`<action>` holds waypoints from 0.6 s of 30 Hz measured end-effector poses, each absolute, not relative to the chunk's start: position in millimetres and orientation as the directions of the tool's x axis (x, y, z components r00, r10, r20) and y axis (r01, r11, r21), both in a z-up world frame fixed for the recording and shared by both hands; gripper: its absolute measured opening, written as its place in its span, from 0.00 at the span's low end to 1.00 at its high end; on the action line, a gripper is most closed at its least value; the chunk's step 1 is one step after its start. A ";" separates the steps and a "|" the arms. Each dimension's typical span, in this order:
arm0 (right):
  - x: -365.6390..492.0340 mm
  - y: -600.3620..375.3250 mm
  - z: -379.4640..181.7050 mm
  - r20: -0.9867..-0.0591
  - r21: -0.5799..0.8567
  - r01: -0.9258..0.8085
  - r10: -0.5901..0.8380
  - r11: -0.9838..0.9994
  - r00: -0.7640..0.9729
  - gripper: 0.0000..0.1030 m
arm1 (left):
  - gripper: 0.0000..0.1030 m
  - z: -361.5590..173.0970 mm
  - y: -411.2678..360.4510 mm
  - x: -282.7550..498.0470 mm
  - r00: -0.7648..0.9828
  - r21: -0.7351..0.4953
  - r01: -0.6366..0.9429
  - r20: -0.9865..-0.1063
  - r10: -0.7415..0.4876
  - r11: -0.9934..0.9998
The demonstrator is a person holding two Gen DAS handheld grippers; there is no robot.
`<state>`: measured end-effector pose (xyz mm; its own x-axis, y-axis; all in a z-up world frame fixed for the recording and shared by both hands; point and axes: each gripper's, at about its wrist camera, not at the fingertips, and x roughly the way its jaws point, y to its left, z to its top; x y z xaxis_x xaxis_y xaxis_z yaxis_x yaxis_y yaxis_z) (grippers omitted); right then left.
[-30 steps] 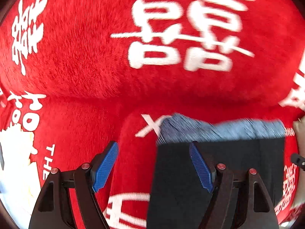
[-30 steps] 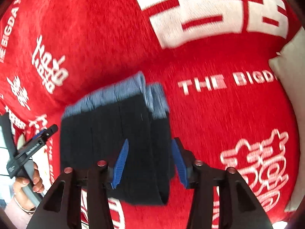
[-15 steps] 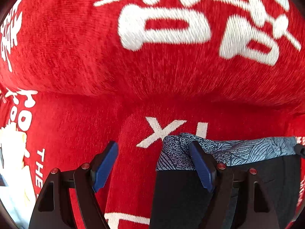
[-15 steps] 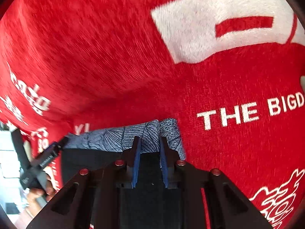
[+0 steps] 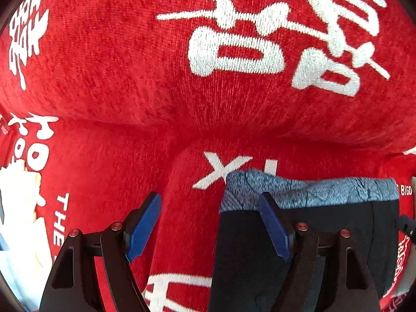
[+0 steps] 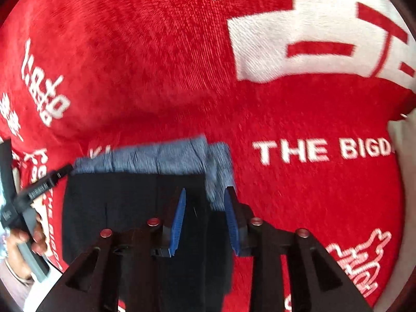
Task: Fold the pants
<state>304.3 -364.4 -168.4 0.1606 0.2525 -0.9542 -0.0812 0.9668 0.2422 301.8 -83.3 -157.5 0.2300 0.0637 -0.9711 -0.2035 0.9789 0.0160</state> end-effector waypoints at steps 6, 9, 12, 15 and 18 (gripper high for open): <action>269.6 -371.0 -160.3 -0.958 0.238 -0.050 0.243 0.970 0.150 0.43 | 0.76 -146.0 -98.3 283.9 0.226 0.003 -0.178 -0.973 0.043 0.984; 255.3 -372.8 -158.0 -0.958 0.242 -0.043 0.245 0.969 0.149 0.44 | 0.76 -142.0 -105.2 272.8 0.229 -0.007 -0.156 -0.973 0.029 0.988; 242.5 -370.7 -157.2 -0.958 0.243 -0.042 0.246 0.969 0.145 0.47 | 0.76 -139.2 -110.2 267.2 0.233 -0.022 -0.137 -0.972 0.010 0.990; 227.5 -361.4 -158.8 -0.960 0.241 -0.048 0.245 0.969 0.136 0.49 | 0.76 -139.6 -114.2 263.9 0.224 -0.044 -0.122 -0.974 -0.016 0.991; 220.7 -352.8 -166.7 -0.964 0.224 -0.048 0.229 0.973 0.135 0.50 | 0.91 -140.9 -117.2 261.0 0.226 -0.070 -0.120 -0.973 -0.042 0.990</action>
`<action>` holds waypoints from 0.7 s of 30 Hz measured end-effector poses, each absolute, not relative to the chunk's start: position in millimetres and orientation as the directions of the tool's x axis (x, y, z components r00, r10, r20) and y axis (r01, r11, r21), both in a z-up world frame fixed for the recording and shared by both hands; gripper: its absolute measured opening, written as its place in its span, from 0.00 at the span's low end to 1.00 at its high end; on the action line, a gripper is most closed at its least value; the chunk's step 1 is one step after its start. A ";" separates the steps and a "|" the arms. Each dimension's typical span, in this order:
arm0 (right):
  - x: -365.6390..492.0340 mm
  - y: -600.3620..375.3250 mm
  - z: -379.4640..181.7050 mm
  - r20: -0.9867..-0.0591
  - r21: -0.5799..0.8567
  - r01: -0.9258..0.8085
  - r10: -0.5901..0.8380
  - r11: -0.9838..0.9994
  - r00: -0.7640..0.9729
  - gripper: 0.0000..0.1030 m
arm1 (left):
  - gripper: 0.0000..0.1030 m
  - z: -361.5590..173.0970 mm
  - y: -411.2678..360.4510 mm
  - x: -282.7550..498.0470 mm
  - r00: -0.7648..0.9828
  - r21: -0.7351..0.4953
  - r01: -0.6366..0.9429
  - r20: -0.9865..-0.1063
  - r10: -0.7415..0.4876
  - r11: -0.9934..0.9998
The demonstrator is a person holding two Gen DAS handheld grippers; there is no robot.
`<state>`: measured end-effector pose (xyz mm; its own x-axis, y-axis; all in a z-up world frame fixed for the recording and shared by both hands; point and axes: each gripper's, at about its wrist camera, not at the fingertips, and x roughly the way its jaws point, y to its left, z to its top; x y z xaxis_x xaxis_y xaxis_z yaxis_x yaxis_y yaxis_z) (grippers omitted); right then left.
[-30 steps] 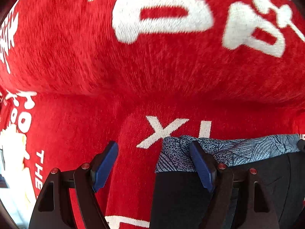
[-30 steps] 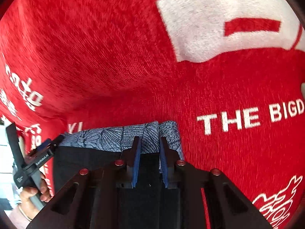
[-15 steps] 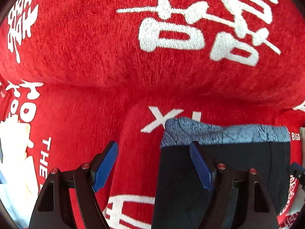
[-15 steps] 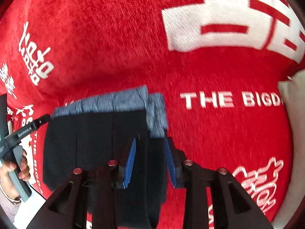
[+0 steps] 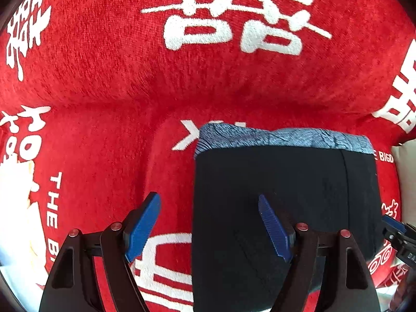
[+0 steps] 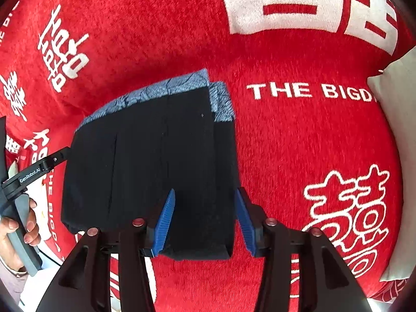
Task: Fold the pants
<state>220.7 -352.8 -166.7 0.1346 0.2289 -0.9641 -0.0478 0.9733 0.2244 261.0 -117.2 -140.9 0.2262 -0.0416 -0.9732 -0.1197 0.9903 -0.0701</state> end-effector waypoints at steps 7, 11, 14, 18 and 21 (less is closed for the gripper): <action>218.7 -355.7 -165.1 -0.965 0.219 -0.041 0.222 0.975 0.136 0.53 | 0.97 -137.7 -113.9 241.8 0.244 -0.183 -0.145 -0.959 -0.144 0.972; 219.2 -360.7 -164.5 -0.966 0.220 -0.027 0.221 0.975 0.135 0.63 | 0.97 -143.6 -114.8 227.6 0.227 -0.209 -0.131 -0.958 -0.176 0.969; 215.2 -362.8 -164.3 -0.962 0.237 -0.015 0.237 0.971 0.134 0.77 | 0.97 -148.1 -120.9 216.2 0.194 -0.225 -0.096 -0.960 -0.203 0.970; 206.1 -367.6 -164.7 -0.961 0.252 -0.025 0.253 0.967 0.113 0.78 | 0.97 -154.5 -127.4 208.0 0.152 -0.219 -0.064 -0.966 -0.207 0.974; 205.3 -379.2 -165.2 -0.942 0.319 -0.012 0.318 0.948 0.111 0.78 | 0.97 -153.1 -119.3 209.0 0.156 -0.249 -0.076 -0.959 -0.236 0.965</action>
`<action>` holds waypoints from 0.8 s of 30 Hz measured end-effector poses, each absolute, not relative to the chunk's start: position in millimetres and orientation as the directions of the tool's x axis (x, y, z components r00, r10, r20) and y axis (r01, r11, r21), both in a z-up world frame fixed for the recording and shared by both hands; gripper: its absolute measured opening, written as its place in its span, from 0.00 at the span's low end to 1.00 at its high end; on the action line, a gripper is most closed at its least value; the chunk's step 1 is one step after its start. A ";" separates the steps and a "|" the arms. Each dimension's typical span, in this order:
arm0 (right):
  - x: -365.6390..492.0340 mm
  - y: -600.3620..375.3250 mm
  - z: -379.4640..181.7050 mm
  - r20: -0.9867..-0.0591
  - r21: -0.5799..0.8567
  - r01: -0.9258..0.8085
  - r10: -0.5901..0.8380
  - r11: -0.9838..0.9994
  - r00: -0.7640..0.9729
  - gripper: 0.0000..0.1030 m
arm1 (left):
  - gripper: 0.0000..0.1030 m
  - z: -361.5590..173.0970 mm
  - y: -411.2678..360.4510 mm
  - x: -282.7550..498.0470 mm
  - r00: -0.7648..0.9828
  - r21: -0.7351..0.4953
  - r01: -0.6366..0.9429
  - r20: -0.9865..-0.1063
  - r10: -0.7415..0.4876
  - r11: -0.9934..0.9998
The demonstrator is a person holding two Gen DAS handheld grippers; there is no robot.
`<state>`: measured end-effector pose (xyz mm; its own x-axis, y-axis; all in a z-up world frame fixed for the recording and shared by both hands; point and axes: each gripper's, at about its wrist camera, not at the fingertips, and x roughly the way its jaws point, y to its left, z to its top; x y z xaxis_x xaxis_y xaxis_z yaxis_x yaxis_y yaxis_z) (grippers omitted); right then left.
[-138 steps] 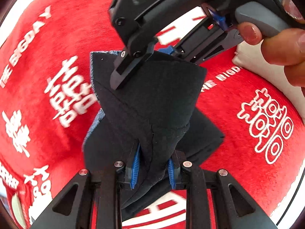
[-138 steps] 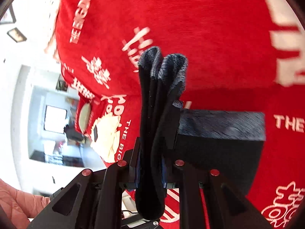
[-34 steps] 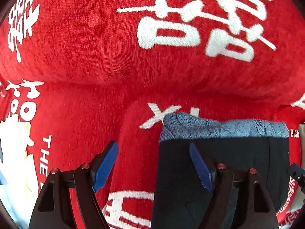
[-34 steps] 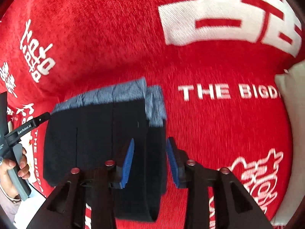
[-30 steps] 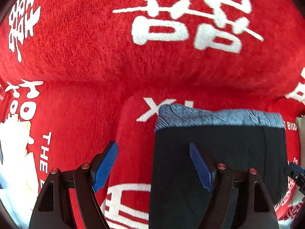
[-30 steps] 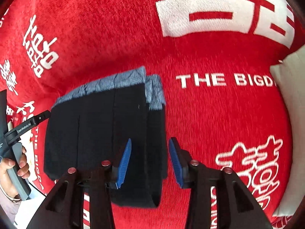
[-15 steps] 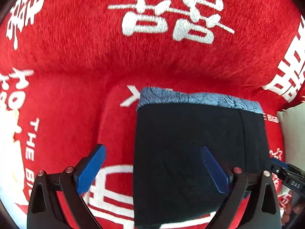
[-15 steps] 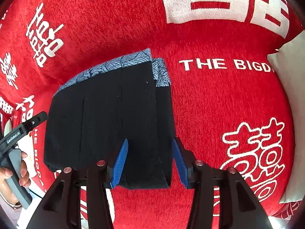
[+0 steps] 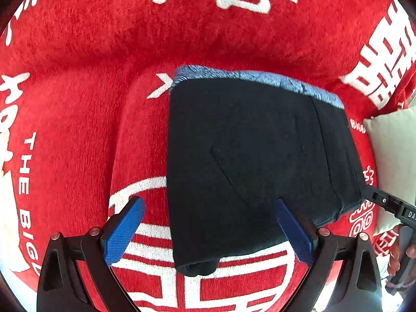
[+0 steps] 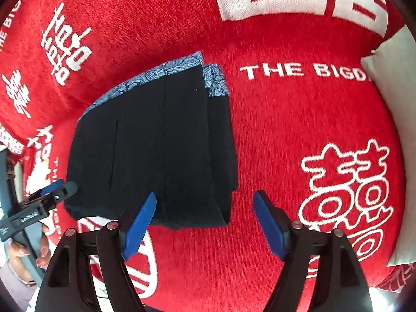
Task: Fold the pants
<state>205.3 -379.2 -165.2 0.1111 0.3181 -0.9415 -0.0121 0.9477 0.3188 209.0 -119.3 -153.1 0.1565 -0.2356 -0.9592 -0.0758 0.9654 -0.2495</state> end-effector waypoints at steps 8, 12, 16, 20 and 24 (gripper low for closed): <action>254.3 -416.2 -187.2 -0.833 0.549 0.041 0.543 0.835 0.104 0.78 | 0.97 -168.3 -77.8 249.0 0.143 -0.437 -0.105 -0.895 -0.422 0.893; 274.1 -419.7 -212.7 -0.775 0.632 0.054 0.631 0.773 0.037 0.78 | 0.97 -186.7 -73.4 262.2 0.096 -0.489 -0.088 -0.871 -0.481 0.868; 278.0 -419.4 -230.0 -0.731 0.681 0.049 0.683 0.730 -0.010 0.78 | 0.97 -207.4 -71.4 267.1 0.043 -0.575 -0.103 -0.818 -0.574 0.811; 281.7 -420.1 -247.4 -0.655 0.752 0.055 0.754 0.657 -0.050 0.78 | 0.97 -221.7 -77.3 269.3 0.005 -0.598 -0.093 -0.800 -0.600 0.796; 287.3 -422.5 -255.4 -0.607 0.790 0.074 0.793 0.609 -0.053 0.78 | 0.98 -224.1 -88.3 272.8 0.002 -0.607 -0.086 -0.793 -0.609 0.790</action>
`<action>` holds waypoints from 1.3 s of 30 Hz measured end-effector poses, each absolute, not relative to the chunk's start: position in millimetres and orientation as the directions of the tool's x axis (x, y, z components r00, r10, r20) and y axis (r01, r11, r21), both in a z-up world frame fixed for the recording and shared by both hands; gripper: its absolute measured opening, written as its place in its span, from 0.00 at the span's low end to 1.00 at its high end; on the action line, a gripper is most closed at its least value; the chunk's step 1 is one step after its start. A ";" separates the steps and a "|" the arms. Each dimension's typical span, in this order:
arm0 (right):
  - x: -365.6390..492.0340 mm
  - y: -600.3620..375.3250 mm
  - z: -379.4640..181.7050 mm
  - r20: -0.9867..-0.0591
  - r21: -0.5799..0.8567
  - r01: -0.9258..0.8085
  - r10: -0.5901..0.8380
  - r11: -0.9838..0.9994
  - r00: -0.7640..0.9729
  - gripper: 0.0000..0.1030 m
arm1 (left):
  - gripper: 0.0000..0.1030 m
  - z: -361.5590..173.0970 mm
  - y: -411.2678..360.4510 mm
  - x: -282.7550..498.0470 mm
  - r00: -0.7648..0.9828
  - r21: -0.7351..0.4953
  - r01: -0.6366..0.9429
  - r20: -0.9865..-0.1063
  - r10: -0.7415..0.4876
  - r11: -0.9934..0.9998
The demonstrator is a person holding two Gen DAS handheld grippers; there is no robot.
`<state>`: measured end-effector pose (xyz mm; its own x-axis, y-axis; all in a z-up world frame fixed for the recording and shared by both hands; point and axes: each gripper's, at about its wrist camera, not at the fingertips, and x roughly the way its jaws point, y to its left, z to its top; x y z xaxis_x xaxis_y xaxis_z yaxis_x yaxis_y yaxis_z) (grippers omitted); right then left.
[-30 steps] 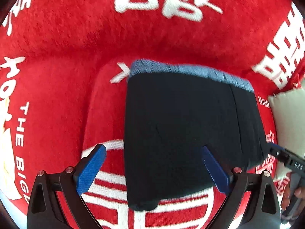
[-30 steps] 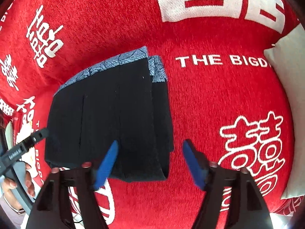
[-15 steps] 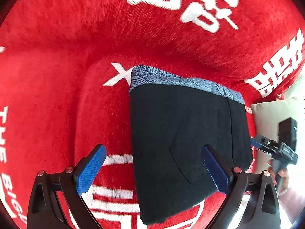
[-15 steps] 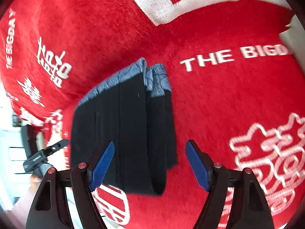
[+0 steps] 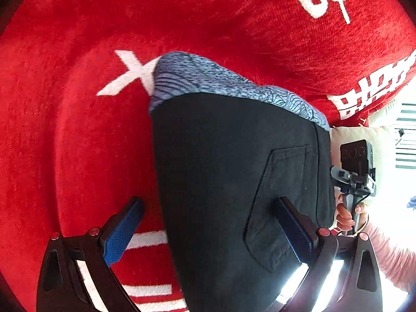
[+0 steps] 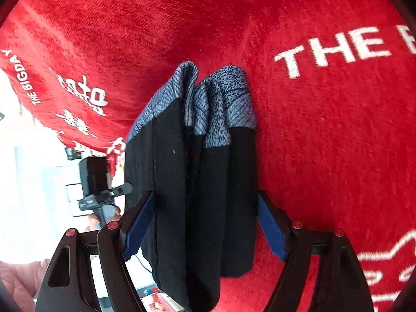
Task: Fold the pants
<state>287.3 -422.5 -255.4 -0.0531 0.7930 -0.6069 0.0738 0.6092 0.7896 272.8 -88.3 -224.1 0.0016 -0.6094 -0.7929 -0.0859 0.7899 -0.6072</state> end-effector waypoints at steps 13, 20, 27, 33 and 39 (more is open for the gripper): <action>280.1 -416.9 -225.4 -0.623 0.778 0.105 0.782 0.619 0.000 0.40 | 0.56 -172.9 -116.0 260.6 0.094 -0.547 0.006 -0.833 -0.545 0.837; 256.3 -410.2 -194.4 -0.601 0.796 0.093 0.799 0.598 0.004 0.40 | 0.56 -138.5 -106.6 233.6 0.120 -0.550 0.017 -0.828 -0.548 0.835; 208.0 -420.0 -170.9 -0.596 0.799 0.107 0.803 0.592 0.009 0.40 | 0.56 -120.8 -110.1 191.1 0.112 -0.538 0.034 -0.836 -0.538 0.842; 167.5 -430.7 -169.9 -0.597 0.795 0.142 0.802 0.589 0.018 0.40 | 0.56 -125.7 -120.8 159.4 0.088 -0.542 0.023 -0.836 -0.541 0.840; 139.4 -441.0 -192.0 -0.628 0.769 0.169 0.778 0.617 0.022 0.40 | 0.56 -155.5 -135.3 139.1 0.070 -0.526 0.002 -0.848 -0.525 0.850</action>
